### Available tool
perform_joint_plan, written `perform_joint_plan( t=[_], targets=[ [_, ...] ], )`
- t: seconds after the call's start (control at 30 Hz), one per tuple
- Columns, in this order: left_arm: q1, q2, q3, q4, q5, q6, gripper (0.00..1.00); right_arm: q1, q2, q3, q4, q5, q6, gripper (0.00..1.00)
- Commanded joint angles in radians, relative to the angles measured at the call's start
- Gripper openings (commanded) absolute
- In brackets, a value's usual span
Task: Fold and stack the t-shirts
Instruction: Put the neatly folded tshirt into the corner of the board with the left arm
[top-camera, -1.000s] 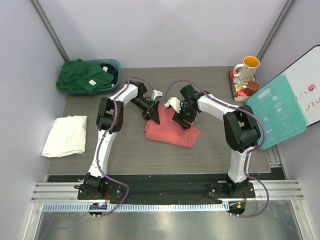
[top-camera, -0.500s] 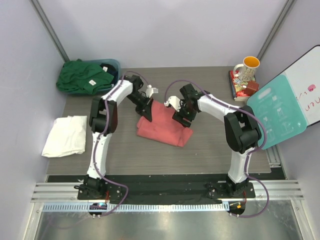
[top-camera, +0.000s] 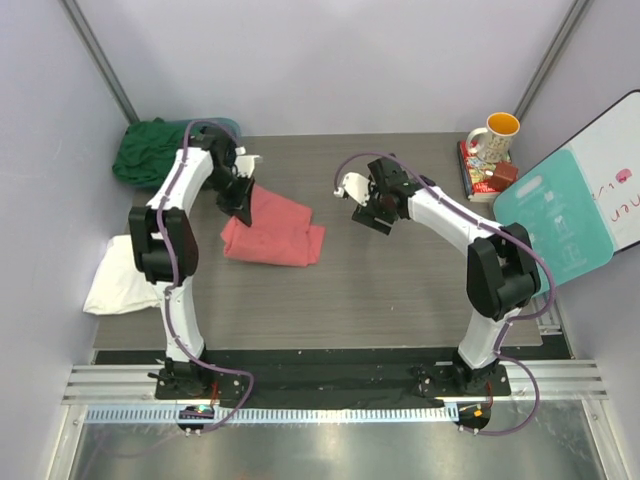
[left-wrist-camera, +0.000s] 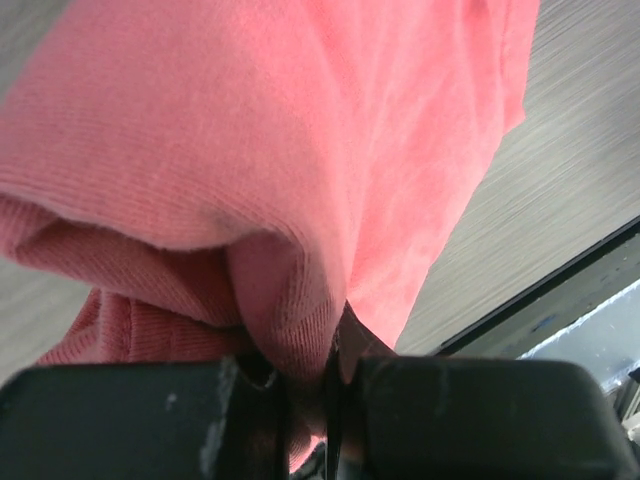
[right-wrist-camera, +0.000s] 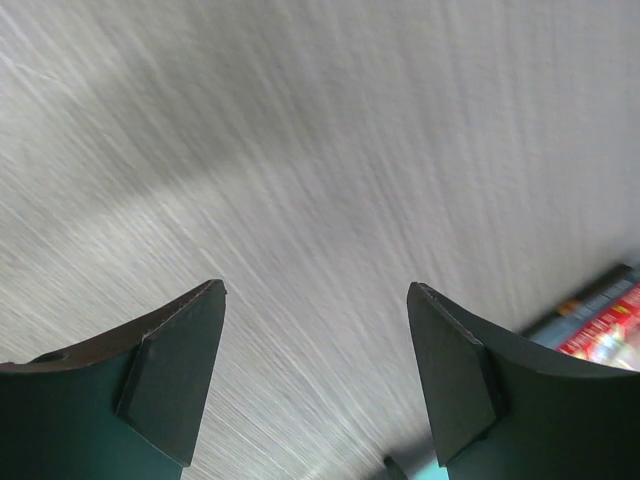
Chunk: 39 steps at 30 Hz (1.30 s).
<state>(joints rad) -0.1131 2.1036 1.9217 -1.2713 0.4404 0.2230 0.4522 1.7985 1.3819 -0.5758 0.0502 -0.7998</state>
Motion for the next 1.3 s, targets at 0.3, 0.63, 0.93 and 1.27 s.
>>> perform_joint_plan(
  t=[0.3, 0.63, 0.93, 1.27],
  targets=[
    [0.233, -0.165, -0.15, -0.115, -0.169, 0.16, 0.0, -0.018, -0.171, -0.049, 0.057, 0.083, -0.076, 0.8],
    [0.389, -0.186, -0.063, -0.18, -0.258, 0.219, 0.0, -0.02, -0.203, -0.067, 0.06, 0.097, -0.102, 0.8],
    [0.478, -0.211, -0.038, -0.269, -0.302, 0.288, 0.0, -0.021, -0.221, -0.081, 0.06, 0.097, -0.11, 0.8],
    [0.53, -0.217, 0.017, -0.391, -0.365, 0.401, 0.0, -0.021, -0.234, -0.101, 0.064, 0.097, -0.118, 0.8]
  ],
)
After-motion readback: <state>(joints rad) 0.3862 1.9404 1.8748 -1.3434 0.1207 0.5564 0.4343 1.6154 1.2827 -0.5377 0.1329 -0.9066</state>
